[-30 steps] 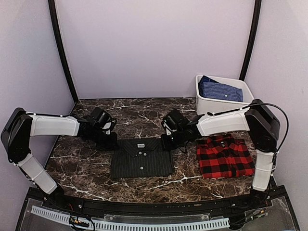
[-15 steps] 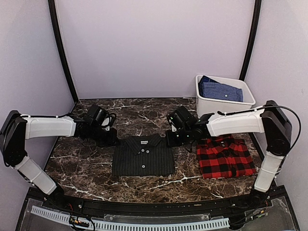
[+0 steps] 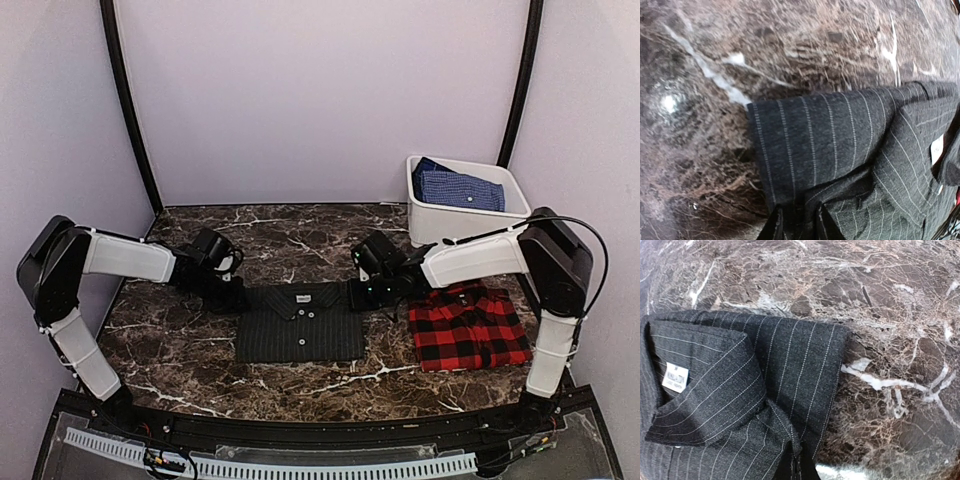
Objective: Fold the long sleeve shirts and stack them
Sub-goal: Adjust the square-folded shirt at the center of the board, then move the square-folded shirt to the center of the board.
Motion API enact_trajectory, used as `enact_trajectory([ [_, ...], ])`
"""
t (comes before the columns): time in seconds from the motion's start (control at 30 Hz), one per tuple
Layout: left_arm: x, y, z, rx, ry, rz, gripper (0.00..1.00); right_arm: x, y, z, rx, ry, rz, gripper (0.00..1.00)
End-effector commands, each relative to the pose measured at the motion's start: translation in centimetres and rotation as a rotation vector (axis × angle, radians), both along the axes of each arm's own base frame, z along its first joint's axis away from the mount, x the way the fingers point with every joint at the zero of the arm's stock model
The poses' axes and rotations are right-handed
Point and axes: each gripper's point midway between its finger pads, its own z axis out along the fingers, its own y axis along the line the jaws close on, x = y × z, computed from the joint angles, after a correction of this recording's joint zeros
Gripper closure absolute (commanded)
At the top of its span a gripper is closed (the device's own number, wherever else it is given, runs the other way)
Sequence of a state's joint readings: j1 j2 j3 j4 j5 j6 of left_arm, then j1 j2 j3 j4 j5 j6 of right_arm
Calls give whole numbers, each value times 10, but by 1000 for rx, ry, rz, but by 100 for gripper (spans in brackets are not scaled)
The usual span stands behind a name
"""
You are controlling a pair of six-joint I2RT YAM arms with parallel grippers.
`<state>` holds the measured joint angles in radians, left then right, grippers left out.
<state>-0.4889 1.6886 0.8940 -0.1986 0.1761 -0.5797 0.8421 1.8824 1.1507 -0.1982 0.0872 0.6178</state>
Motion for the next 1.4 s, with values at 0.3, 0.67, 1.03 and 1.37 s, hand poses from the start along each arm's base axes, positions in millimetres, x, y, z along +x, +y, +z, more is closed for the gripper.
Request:
enact_trajectory([
  [0.3,8,29,27,97,-60,62,64,18,-14,32,-60,-79,-32,66],
  [0.67,-1,7,85,4,-140,18,59,1,41,68,26,-111,82,63],
  [1.03,-42,-75,68,-272,-24,-110,67,-16,92,33,28,-38,184,63],
  [1.37,-66,-60,15,-214,102,-64,71,-41,99,5,-2,21,227,61],
])
